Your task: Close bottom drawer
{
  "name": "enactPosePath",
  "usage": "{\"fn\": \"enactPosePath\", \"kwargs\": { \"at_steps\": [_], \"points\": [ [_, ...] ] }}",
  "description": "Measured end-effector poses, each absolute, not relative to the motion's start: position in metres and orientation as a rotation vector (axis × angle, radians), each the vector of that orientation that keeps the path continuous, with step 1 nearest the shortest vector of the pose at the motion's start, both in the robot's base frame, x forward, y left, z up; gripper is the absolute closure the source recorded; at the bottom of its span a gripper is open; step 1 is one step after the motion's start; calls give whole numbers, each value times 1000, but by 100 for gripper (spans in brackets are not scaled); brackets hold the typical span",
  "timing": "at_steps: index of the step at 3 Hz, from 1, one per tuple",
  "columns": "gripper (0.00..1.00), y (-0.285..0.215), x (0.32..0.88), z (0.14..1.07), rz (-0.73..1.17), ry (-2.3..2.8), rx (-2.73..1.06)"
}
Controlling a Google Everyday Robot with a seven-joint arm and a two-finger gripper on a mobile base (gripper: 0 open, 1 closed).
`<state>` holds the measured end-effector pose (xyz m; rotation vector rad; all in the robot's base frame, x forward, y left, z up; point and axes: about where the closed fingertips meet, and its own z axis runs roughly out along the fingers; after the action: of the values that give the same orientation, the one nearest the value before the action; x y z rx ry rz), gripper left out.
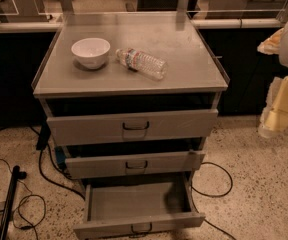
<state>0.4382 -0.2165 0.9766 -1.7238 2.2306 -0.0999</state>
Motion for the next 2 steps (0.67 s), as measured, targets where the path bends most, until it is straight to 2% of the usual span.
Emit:
{"fn": "enactPosePath", "kwargs": {
  "at_steps": [2],
  "points": [
    [0,-213,433,961,-80,2226,-1714]
  ]
}}
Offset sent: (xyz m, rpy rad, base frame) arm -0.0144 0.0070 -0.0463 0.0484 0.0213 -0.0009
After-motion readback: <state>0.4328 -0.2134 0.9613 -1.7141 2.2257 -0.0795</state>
